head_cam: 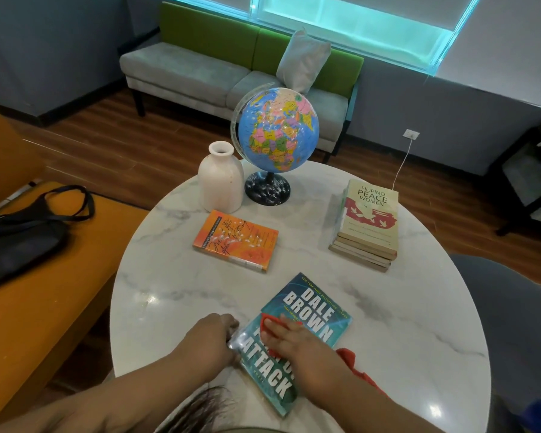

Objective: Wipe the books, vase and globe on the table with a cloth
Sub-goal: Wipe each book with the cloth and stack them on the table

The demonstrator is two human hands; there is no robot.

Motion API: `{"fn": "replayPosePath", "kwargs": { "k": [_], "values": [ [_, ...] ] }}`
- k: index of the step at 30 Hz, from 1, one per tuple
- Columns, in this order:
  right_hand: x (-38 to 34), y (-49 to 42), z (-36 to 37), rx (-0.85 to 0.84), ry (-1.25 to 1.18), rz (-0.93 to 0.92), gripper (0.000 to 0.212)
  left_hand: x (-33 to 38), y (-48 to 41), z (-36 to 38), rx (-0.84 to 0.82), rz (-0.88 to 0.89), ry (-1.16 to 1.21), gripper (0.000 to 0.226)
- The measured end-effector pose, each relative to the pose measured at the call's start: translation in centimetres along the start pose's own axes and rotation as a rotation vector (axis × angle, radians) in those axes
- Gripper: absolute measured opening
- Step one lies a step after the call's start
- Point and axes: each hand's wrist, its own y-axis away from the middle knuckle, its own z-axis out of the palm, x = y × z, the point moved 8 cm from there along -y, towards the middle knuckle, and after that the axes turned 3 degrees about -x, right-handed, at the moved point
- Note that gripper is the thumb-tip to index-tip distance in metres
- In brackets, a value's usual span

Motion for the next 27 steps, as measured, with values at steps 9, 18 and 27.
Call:
{"fn": "replayPosePath", "kwargs": {
  "k": [9, 18, 27],
  "values": [
    [-1.1, -0.6, 0.5, -0.061, -0.012, -0.073, 0.077, -0.9, 0.2, -0.2, -0.016, -0.072, 0.105, 0.030],
    [-2.2, -0.4, 0.9, -0.060, -0.010, -0.111, 0.077, -1.3, 0.6, -0.7, -0.002, -0.100, 0.156, 0.023],
    [-2.0, -1.6, 0.2, -0.058, 0.006, -0.110, 0.081, -1.7, 0.8, -0.9, -0.003, -0.134, 0.192, 0.017]
  ]
}}
